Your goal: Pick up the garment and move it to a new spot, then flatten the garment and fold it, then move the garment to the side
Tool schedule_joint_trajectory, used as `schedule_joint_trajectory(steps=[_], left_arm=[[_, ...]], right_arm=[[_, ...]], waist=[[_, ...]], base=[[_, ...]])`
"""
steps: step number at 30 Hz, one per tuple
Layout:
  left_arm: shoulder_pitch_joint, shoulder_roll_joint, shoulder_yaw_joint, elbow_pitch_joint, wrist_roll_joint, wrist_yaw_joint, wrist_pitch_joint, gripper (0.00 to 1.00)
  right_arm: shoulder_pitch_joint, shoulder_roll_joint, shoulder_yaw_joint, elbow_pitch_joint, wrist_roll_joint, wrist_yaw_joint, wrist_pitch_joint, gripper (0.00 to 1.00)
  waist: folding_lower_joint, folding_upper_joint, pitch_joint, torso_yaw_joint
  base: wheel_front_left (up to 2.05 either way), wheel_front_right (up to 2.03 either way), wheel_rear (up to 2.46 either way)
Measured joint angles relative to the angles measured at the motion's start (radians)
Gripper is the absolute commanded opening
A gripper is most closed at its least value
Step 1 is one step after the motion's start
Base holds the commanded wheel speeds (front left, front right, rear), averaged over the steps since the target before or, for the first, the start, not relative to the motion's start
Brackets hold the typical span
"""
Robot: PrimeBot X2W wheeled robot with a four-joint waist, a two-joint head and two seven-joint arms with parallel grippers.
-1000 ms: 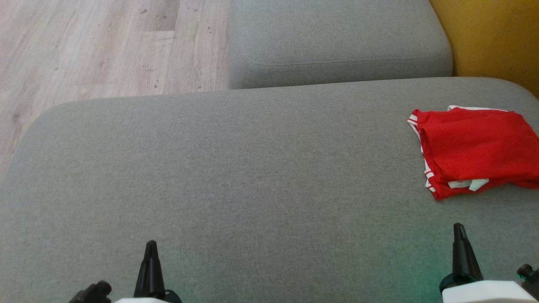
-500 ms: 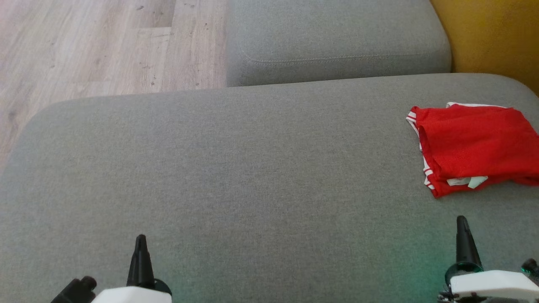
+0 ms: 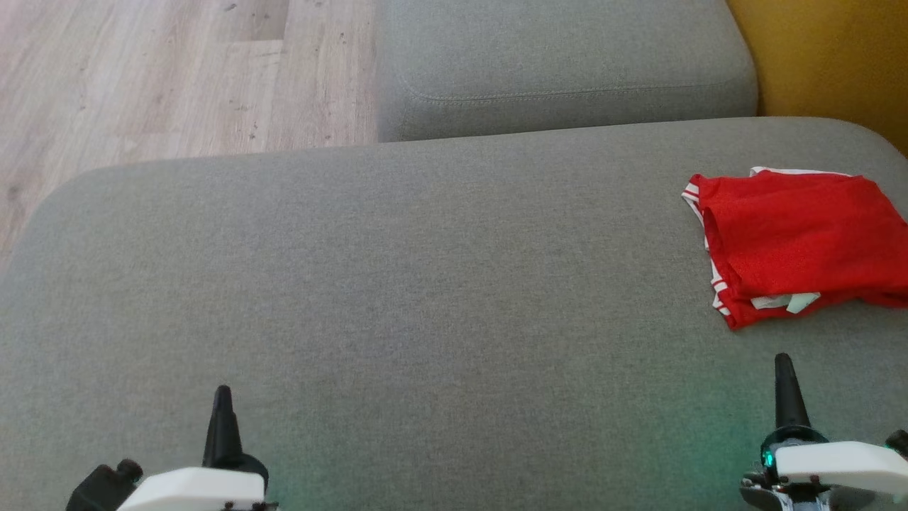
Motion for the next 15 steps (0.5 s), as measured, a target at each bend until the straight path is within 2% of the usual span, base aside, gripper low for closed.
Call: schedule_joint_trajectory(steps=[15], left_arm=[[-0.045, 0.000, 0.058, 0.028, -0.189, -0.029, 0.047, 0.00]], right_arm=[[-0.050, -0.001, -0.022, 0.025, 0.174, 0.000, 0.050, 0.00]], waist=[[0.0000, 0.0000, 0.011, -0.008]], base=[[0.00, 0.00, 0.00]])
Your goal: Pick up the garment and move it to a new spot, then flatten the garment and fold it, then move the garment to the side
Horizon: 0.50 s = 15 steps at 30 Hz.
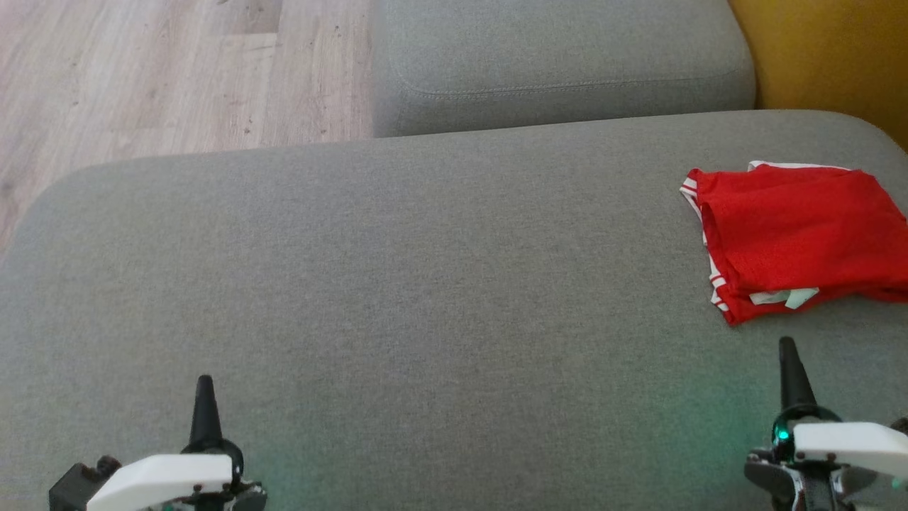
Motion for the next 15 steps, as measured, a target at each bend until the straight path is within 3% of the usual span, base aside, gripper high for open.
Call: schedule_joint_trajectory(steps=[15], left_arm=[[-0.043, -0.001, 0.044, 0.027, -0.176, -0.026, 0.044, 0.00]], right_arm=[[-0.057, -0.001, -0.017, 0.020, 0.163, 0.000, 0.041, 0.00]], waist=[[0.0000, 0.0000, 0.011, -0.007]], base=[[0.00, 0.00, 0.00]])
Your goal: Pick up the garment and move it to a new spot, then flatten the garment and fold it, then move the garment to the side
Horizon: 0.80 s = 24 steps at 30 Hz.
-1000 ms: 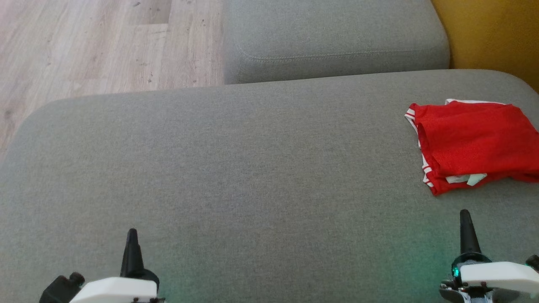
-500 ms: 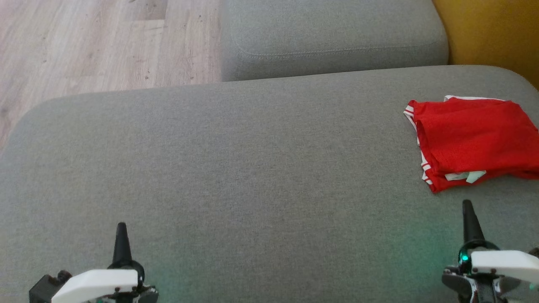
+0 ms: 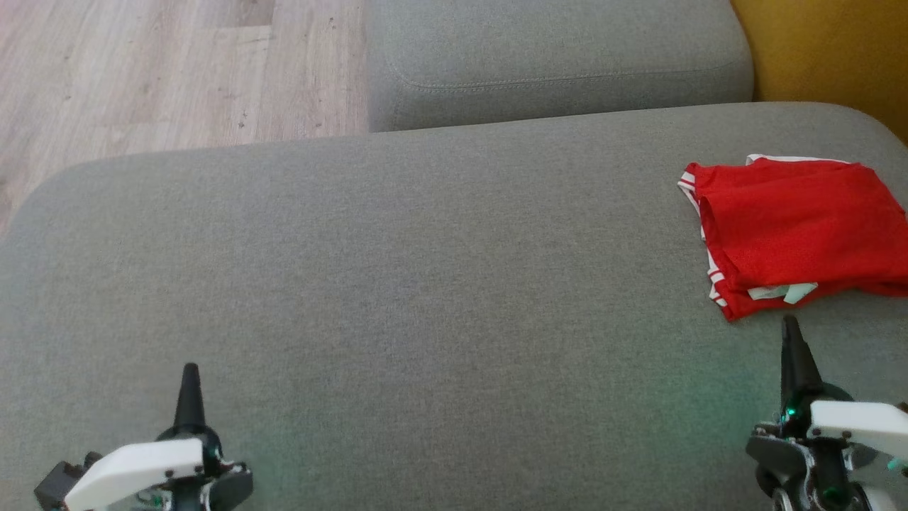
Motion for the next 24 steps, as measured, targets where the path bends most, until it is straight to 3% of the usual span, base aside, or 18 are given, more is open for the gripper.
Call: schedule_joint_trajectory(steps=[14, 24], left_arm=[[-0.043, -0.001, 0.053, 0.023, -0.163, -0.026, 0.036, 0.00], [-0.050, -0.004, 0.055, 0.024, -0.166, -0.026, 0.044, 0.00]], right_arm=[[-0.054, -0.001, -0.021, 0.020, 0.148, 0.000, 0.039, 0.00], [-0.058, -0.001, -0.024, 0.021, 0.152, 0.000, 0.040, 0.00]], waist=[[-0.0001, 0.0000, 0.010, -0.007], [-0.0001, 0.0000, 0.010, -0.006]], base=[[0.00, 0.00, 0.00], [0.00, 0.00, 0.00]])
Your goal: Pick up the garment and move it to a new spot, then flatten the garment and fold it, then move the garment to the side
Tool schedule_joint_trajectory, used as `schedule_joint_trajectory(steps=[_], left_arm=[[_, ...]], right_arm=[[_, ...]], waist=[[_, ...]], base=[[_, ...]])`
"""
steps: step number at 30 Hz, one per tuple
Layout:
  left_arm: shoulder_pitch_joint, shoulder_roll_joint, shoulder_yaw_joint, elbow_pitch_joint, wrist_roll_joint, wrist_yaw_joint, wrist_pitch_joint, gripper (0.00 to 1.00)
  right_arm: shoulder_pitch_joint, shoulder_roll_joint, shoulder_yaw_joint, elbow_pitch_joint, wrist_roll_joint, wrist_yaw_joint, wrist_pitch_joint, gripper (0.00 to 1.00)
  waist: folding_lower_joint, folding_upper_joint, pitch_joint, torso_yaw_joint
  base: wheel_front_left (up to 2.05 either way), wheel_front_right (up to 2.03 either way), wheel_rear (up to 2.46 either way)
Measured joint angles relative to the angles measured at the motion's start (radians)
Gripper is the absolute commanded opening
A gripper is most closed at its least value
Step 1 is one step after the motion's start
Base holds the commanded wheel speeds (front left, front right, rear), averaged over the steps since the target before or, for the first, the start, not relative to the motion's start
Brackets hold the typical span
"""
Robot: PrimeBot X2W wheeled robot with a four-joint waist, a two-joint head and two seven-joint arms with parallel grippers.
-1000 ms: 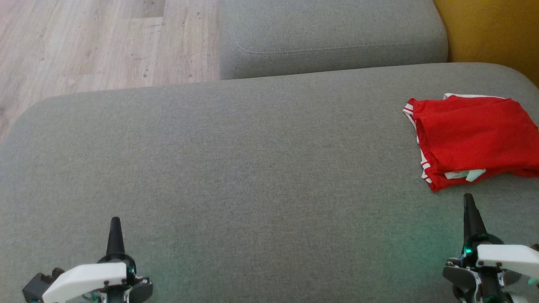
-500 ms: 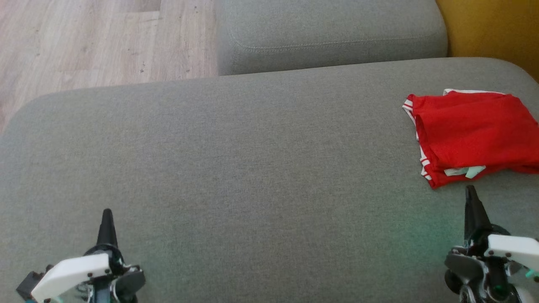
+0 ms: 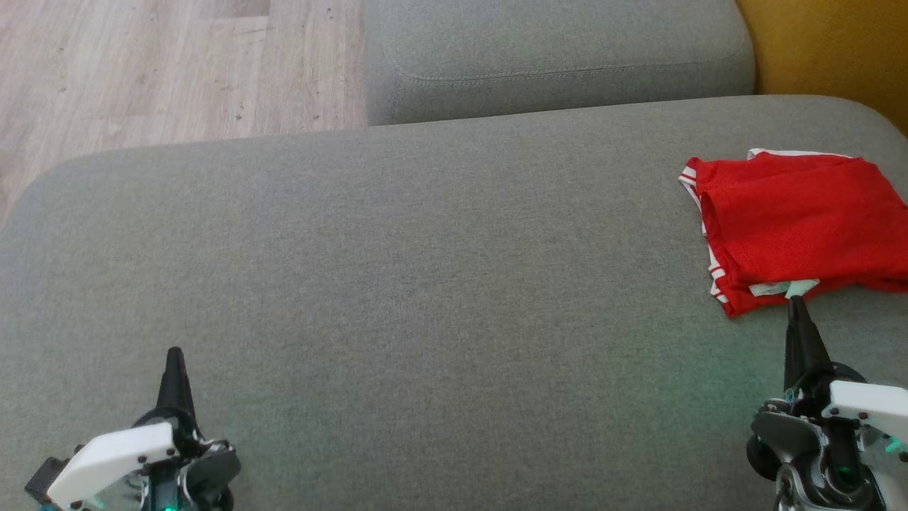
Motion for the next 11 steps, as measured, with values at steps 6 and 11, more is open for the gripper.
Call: schedule_joint_trajectory(steps=[6, 11], left_arm=[[0.000, -0.002, 0.001, 0.000, 0.000, 0.000, 0.000, 0.00], [0.000, -0.002, 0.002, 0.000, 0.000, 0.000, 0.001, 0.00]], right_arm=[[0.000, 0.000, -0.001, 0.000, 0.000, 0.000, 0.006, 0.00], [0.000, 0.000, -0.002, 0.000, 0.000, 0.000, 0.007, 0.00]], waist=[[0.0000, 0.0000, 0.000, 0.000], [0.0000, 0.0000, 0.000, 0.000]], base=[[0.00, 0.00, 0.00], [0.00, 0.00, 0.00]])
